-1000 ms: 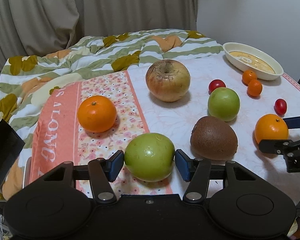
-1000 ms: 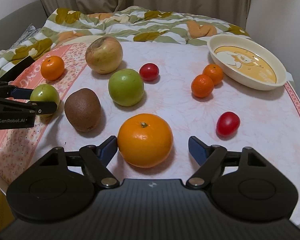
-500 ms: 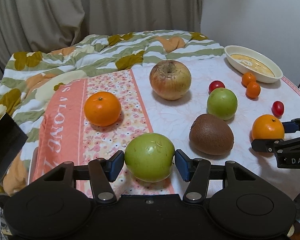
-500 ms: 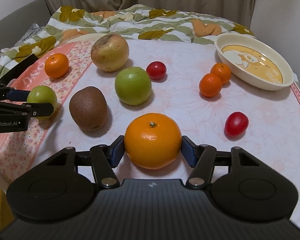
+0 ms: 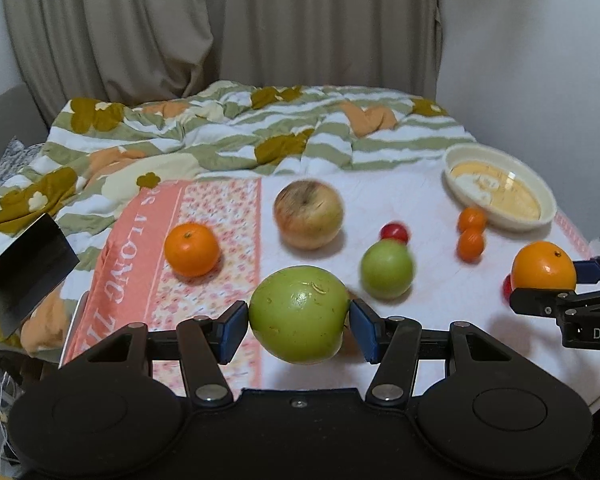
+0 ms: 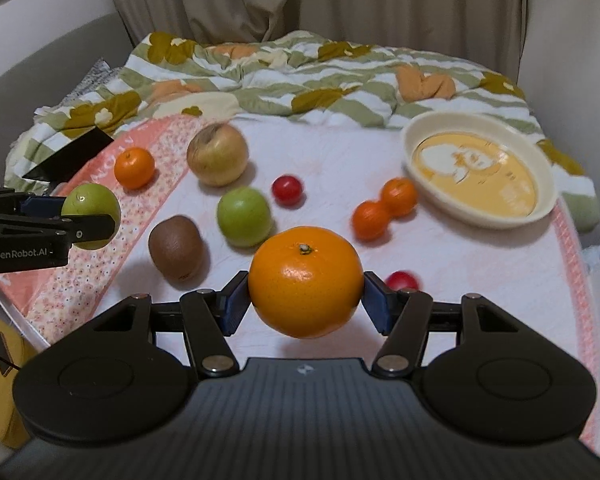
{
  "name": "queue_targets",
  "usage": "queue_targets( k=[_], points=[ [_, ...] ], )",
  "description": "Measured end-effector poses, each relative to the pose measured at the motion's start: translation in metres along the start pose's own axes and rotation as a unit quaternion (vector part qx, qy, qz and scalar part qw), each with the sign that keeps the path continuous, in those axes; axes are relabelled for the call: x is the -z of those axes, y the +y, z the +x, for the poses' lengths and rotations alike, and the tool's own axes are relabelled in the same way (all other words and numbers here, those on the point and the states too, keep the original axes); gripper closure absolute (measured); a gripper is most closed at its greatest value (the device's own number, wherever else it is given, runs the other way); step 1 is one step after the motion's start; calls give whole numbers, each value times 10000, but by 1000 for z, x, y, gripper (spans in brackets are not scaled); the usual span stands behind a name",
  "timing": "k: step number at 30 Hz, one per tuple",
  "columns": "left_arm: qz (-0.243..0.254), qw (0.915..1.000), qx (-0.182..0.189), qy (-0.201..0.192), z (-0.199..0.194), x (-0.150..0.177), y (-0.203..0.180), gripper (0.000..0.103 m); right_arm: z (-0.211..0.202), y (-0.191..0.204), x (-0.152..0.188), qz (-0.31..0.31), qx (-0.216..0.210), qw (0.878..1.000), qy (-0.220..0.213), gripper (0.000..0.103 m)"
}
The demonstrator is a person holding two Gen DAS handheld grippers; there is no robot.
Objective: Organize fruits
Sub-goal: 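Carry both fruits to the white bowl and release them inside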
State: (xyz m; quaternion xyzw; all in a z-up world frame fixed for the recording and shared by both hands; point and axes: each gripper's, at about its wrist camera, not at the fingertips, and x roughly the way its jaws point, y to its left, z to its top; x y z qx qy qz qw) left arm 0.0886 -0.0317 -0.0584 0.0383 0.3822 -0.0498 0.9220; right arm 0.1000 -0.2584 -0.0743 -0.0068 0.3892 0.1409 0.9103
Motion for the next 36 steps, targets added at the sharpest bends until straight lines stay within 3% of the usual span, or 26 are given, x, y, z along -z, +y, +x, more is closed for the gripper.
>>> queue_targets(
  k=[7, 15, 25, 36],
  points=[
    [-240, 9993, -84, -285, -13, -32, -54, 43, -27, -66, -25, -25, 12, 9999, -166, 28],
    [-405, 9977, -46, -541, 3, -68, -112, 43, -28, -144, -51, -29, 210, 9993, -311, 28],
    [-143, 9988, 301, -370, 67, -117, -169, 43, 4, -207, -82, 151, 412, 9985, -323, 28],
    [519, 9965, 657, -65, 156, -158, -207, 43, 53, -241, -111, 514, 558, 9969, -184, 28]
  ],
)
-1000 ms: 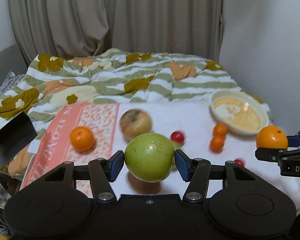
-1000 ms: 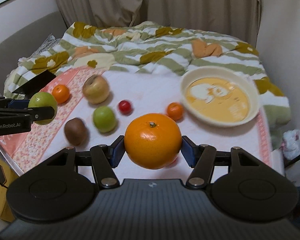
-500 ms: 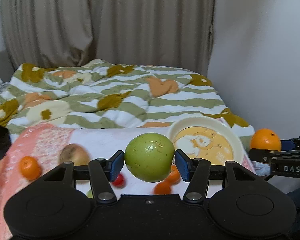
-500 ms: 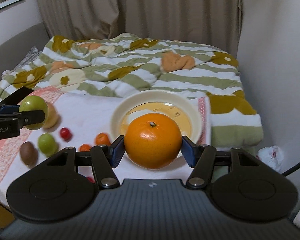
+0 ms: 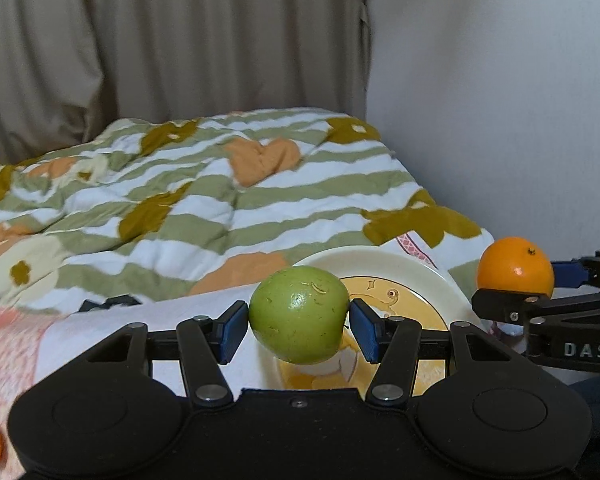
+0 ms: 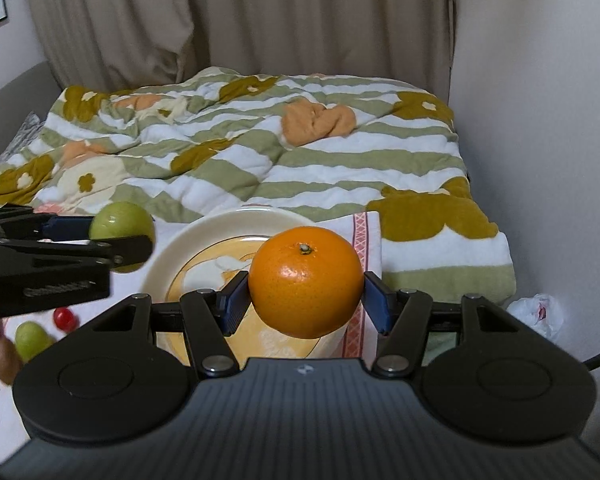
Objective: Organize fruits
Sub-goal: 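Carry both fruits to the white bowl and release them inside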
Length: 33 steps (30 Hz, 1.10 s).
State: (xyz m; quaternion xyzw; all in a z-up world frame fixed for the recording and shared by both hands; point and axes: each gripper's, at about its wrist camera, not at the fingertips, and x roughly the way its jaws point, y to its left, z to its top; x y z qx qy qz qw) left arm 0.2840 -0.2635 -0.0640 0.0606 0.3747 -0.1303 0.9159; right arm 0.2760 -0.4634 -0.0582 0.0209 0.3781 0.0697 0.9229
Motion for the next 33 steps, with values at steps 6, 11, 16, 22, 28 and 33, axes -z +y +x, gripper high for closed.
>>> queue_targets(
  k=[6, 11, 16, 22, 28, 33],
  points=[
    [374, 9990, 163, 167, 43, -10, -7, 43, 22, -12, -10, 210, 119, 9997, 83, 28],
    [718, 9968, 268, 242, 68, -11, -17, 43, 35, -19, -15, 307, 249, 9991, 145, 28],
    [1050, 9935, 333, 296, 83, -8, -29, 43, 38, -26, -14, 412, 349, 9983, 197, 28],
    [1237, 9915, 307, 255, 86, -9, -36, 31, 36, -34, -14, 501, 467, 9974, 205, 28],
    [1153, 9929, 292, 38, 59, -18, -30, 0, 30, -36, -20, 486, 422, 9978, 157, 28],
    [880, 9949, 178, 471, 51, -13, -11, 0, 34, -29, -23, 297, 253, 9990, 198, 28]
  ],
)
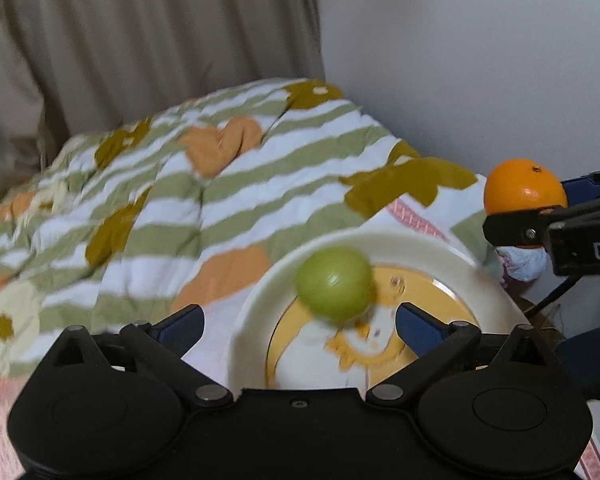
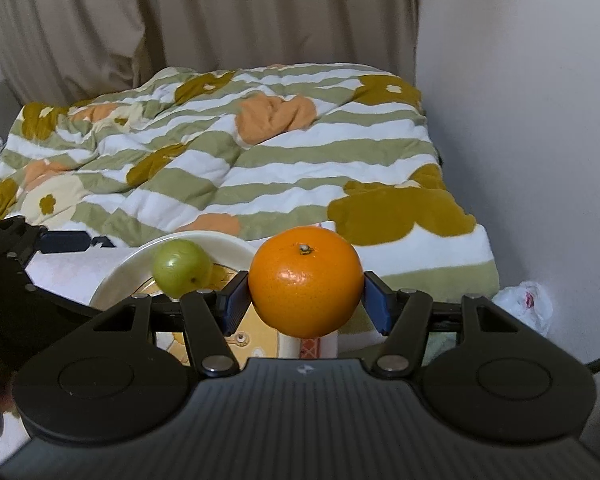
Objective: Organize fruits
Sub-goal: 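Carry both fruits to the white bowl and release them inside, then withdraw both tools from the bowl back over the remaining fruits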
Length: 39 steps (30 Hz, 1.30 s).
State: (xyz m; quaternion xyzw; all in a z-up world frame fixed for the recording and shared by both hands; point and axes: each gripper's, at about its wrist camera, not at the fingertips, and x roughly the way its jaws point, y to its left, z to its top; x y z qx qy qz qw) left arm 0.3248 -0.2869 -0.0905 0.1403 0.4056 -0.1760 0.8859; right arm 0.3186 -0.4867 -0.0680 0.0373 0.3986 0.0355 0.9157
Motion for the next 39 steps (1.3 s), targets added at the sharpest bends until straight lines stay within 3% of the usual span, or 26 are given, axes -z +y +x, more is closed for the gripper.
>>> queue_targets(
  k=[3, 8, 15, 23, 25, 26, 27, 39],
  points=[
    [-355, 9991, 35, 207, -6, 10, 15, 0, 8, 8, 0, -119, -137, 9998, 98, 28],
    [-660, 9969, -263, 338, -18, 23, 32, 0, 24, 30, 8, -554, -279, 9978, 252, 28],
    [-747, 9949, -577, 362, -31, 35, 43, 0, 47, 54, 15, -945, -368, 9941, 373, 28],
    [-660, 9950, -665, 346, -40, 47, 43, 0, 64, 66, 29, -1468, -177, 9882, 388, 27],
    [-558, 9955, -711, 290, -43, 49, 41, 0, 58, 66, 31, -1484, -144, 9886, 212, 19],
    [-521, 9956, -734, 258, -46, 49, 39, 0, 53, 66, 30, -1493, -114, 9887, 102, 4],
    [-506, 9957, -742, 231, -48, 50, 38, 0, 48, 67, 29, -1498, -84, 9887, -20, 0],
    [-648, 9956, -665, -95, -96, 58, 32, 0, -15, 54, 21, -993, -81, 9946, -279, 0]
  ],
)
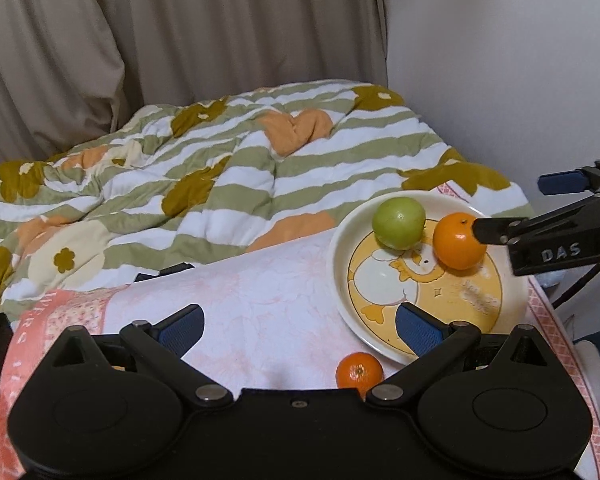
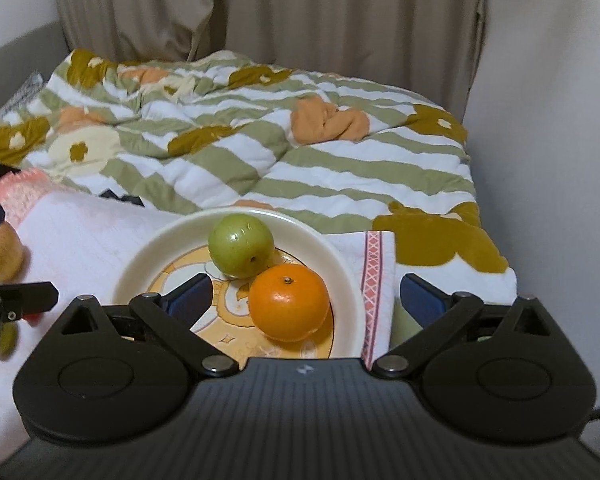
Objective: Organize fruits
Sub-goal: 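Withdraw both tools from the bowl back over the remaining fruits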
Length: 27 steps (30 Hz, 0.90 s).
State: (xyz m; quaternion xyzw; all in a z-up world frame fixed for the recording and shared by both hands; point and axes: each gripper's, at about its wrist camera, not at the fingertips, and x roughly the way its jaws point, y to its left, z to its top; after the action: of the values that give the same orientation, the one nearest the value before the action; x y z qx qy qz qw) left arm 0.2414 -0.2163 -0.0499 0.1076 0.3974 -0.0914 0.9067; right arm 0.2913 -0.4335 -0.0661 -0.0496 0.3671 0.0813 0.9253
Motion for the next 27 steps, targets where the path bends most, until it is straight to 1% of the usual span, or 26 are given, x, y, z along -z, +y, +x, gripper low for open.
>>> queue_targets(
  k=[10, 14, 19, 23, 27],
  points=[
    [-422, 9978, 24, -505, -75, 25, 9, 0, -85, 10, 9, 127, 2, 9995, -276, 0],
    [-494, 9961, -148, -716, -109, 40, 13, 0, -115, 24, 17, 51, -17, 9993, -375, 0],
    [-660, 9927, -456, -896, -146, 61, 23, 0, -144, 42, 28, 48, -179, 9991, -385, 0],
    [-668, 9914, -705, -876, -163, 80, 35, 0, -160, 58, 38, 114, -274, 9988, -387, 0],
    [-717, 9908, -757, -868, -171, 100, 56, 0, -168, 78, 48, 191, -339, 9987, -333, 0]
  ],
)
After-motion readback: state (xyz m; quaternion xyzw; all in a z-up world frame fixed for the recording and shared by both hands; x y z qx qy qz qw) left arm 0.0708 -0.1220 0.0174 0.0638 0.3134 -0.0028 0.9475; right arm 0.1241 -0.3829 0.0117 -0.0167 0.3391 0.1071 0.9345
